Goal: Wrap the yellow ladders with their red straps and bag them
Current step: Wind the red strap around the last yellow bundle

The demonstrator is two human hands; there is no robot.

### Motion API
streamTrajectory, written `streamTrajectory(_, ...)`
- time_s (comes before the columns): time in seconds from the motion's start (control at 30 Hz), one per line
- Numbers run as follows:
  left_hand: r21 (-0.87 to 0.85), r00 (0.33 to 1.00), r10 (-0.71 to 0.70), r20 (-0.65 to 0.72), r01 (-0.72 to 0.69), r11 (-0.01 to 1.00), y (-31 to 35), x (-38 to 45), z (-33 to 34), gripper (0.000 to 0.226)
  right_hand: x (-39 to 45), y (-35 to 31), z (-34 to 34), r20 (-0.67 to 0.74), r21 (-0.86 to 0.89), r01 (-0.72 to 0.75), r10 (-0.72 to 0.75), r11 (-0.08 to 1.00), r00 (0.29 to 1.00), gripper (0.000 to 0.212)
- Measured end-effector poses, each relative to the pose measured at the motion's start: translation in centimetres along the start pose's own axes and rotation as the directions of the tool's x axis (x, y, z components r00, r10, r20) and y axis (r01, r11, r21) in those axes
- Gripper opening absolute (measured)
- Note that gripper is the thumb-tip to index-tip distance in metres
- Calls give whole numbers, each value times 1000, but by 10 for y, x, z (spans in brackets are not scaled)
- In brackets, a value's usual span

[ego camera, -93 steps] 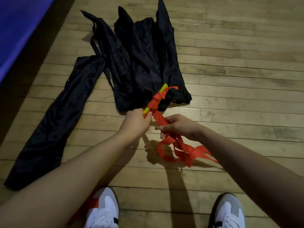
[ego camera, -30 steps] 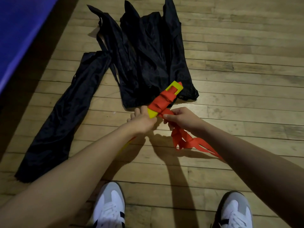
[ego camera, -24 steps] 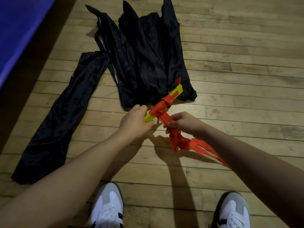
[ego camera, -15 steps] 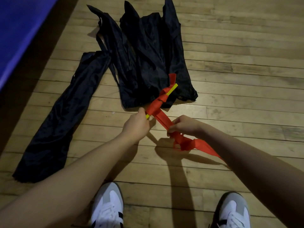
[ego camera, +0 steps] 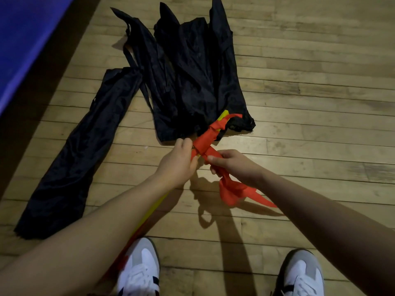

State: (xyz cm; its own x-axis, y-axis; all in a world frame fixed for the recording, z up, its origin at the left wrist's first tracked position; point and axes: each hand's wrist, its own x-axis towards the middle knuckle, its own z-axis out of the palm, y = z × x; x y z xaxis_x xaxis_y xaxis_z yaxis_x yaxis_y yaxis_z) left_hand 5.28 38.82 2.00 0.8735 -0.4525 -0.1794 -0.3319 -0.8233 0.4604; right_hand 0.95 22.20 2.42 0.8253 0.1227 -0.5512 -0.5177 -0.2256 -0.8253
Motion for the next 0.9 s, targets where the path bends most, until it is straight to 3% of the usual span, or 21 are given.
streamTrajectory(0.13,-298,988,-135,77,152,942,-12,-6,3,21,0,-8,5,-10,-5,50,-50,999,999,27)
streamTrajectory(0.4,-364,981,-192,-18,173,915,-5,-6,-2,22,2,-7,15,12,-134,2,0,991,1000,24)
streamTrajectory(0.5,-437,960,-246,131,279,855,-1,4,-2,40,5,-10,14,15,-202,0,3,979,1000,22)
streamTrajectory(0.6,-314,913,-280,297,371,874,1,14,-6,71,6,-10,12,-7,-196,-19,18,980,1000,22)
streamTrajectory(0.67,-223,925,-252,282,319,921,-1,16,-10,57,4,-8,8,-2,-177,-52,53,983,999,20)
streamTrajectory(0.8,-130,995,-78,60,85,988,-7,12,-21,33,0,-2,4,65,-208,-89,104,974,992,13)
streamTrajectory(0.9,-209,999,-51,-13,47,977,-3,6,-18,27,-1,0,2,97,-225,-84,108,971,989,13)
